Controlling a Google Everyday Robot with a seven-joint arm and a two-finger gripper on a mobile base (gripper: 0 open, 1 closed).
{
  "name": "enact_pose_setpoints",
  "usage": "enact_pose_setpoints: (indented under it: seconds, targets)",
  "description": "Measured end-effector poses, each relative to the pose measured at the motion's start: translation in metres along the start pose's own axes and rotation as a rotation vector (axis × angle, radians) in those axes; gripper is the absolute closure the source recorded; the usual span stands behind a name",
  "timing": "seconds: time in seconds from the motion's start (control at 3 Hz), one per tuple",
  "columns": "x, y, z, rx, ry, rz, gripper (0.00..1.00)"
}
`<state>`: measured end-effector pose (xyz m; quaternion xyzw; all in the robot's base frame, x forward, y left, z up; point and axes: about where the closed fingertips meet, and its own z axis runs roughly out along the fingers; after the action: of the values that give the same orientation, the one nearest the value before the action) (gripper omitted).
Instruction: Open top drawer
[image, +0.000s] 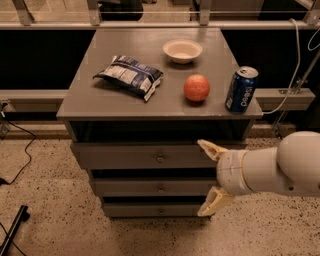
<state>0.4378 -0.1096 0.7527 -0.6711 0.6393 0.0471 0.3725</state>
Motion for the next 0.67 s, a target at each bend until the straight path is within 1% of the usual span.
enact_pose_setpoints:
  seconds: [0.33, 0.67]
  targets:
    - [0.01, 0.002, 0.036, -0.034, -0.04, -0.082, 0.0]
    - [0.032, -0.005, 0.067, -0.042, -0.035, -0.107, 0.0]
